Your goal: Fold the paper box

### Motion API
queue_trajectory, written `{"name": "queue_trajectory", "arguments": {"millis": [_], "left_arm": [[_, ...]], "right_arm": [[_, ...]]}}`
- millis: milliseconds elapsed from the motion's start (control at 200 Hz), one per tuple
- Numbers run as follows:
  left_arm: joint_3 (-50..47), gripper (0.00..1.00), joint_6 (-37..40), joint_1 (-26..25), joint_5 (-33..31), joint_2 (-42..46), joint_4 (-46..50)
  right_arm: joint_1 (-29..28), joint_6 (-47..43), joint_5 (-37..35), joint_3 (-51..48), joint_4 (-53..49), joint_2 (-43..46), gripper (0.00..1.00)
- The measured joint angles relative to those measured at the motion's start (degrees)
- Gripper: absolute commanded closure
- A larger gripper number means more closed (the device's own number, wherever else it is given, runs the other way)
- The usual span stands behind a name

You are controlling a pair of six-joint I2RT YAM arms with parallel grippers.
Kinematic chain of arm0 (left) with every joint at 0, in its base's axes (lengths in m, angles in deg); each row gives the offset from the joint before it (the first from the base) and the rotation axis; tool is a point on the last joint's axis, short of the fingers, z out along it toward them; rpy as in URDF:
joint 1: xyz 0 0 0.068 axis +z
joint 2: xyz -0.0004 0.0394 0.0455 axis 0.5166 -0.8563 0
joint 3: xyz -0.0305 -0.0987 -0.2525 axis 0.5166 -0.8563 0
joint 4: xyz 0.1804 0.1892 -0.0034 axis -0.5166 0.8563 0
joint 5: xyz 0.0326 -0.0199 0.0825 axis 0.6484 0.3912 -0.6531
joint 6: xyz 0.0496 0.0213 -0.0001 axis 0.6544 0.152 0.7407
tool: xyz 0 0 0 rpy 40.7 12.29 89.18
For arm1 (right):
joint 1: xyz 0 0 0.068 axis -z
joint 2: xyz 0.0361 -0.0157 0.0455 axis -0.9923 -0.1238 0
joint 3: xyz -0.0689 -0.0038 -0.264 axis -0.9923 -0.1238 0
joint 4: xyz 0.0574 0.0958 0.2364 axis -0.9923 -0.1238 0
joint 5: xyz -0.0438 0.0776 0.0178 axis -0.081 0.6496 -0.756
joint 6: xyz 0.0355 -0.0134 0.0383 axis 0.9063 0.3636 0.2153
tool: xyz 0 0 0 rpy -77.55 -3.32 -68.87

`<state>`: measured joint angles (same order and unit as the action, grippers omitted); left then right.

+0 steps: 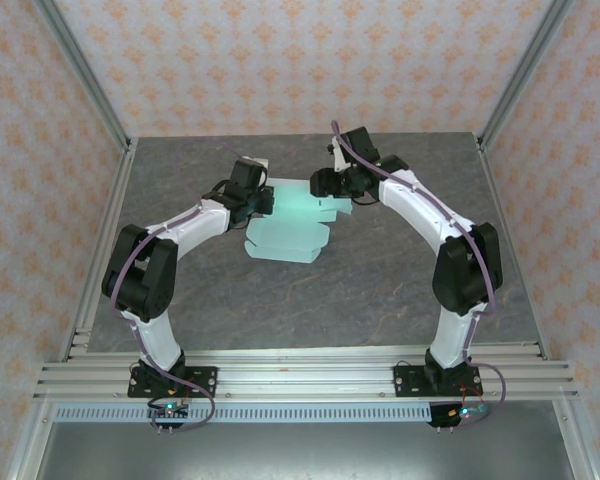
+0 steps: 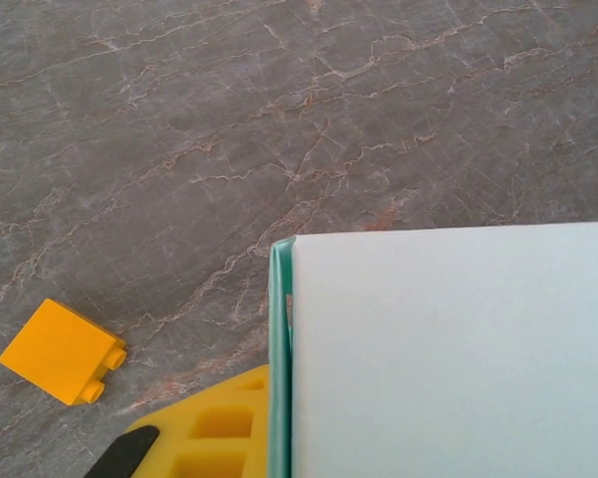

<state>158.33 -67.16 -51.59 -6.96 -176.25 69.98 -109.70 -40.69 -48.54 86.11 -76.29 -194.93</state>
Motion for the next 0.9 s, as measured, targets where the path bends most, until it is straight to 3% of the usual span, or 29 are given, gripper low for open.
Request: {"name": "queue_trajectory", "arguments": {"millis": [235,500,901], "left_arm": [[-0.63,1.00,0.04,0.79,-1.99,0.00,1.46],[-0.74,1.00,0.04,1.05,-2.58,0.00,1.99],[-0.74,1.00,0.04,0.33,-1.01,0.00,1.88]], "right_arm": [[-1.01,0.98,0.74,2.25,0.04,-4.09,0.42],[-1.57,2.25,0.81,2.97,-0.44,-4.48,0.36],[-1.88,-4.15,-0.28,5.99,-7.30,-4.96,0.31]]}}
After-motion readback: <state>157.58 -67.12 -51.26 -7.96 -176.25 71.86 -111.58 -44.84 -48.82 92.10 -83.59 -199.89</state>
